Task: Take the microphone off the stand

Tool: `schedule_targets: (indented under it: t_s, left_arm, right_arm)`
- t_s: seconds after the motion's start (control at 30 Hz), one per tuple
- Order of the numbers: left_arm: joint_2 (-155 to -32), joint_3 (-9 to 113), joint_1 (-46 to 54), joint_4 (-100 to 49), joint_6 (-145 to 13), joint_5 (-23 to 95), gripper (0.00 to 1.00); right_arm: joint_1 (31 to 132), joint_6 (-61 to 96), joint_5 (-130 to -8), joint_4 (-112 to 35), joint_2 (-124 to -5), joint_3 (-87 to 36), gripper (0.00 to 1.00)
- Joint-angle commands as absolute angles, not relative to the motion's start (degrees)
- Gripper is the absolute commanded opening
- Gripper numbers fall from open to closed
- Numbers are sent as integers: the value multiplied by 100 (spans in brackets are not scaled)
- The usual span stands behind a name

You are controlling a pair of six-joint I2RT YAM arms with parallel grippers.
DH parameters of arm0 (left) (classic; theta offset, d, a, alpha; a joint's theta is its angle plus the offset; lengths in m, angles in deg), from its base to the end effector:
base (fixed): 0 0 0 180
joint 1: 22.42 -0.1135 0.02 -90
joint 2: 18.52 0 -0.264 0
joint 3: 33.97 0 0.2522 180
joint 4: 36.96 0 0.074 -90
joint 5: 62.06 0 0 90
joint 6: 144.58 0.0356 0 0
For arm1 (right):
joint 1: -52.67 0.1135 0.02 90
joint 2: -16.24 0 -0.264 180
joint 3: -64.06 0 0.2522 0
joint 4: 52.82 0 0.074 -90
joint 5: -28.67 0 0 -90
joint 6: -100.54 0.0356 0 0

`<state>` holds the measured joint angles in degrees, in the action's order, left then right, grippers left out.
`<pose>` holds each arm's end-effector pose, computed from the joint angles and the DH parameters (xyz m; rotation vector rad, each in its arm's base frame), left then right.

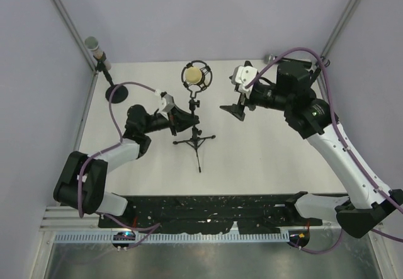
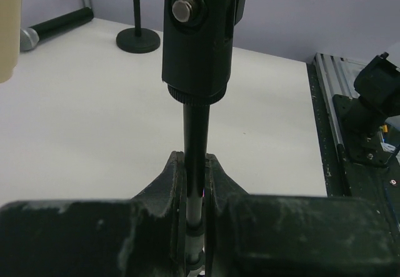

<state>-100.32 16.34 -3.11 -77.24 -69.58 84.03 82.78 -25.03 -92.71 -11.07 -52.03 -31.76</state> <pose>0.2641 -0.1238 0.2574 0.8955 1.3269 -1.1599 0.2044 0.1400 0.4498 -1.2781 1.2704 0.4287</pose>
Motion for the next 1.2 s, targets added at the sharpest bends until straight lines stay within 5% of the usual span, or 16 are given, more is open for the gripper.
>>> schedule_targets:
  t_s: [0.0, 0.3, 0.9, 1.17]
  left_arm:
    - [-9727, 1539, -133, -8121, -6943, 8629, 0]
    - [-9464, 1257, 157, -8112, -6846, 8805, 7]
    - [-8717, 1591, 157, -5828, -5651, 9174, 82]
    - [-8716, 1907, 157, -5616, -5791, 9245, 84]
  right_arm:
    - [8519, -2918, -9280, -541, -5345, -3863, 95]
    - [8809, -3182, -9631, 84, -5548, -4699, 95]
    - [9099, -3806, -9868, 611, -5723, -4989, 95]
    - [9319, -3859, -9764, 559, -6031, -5121, 95]
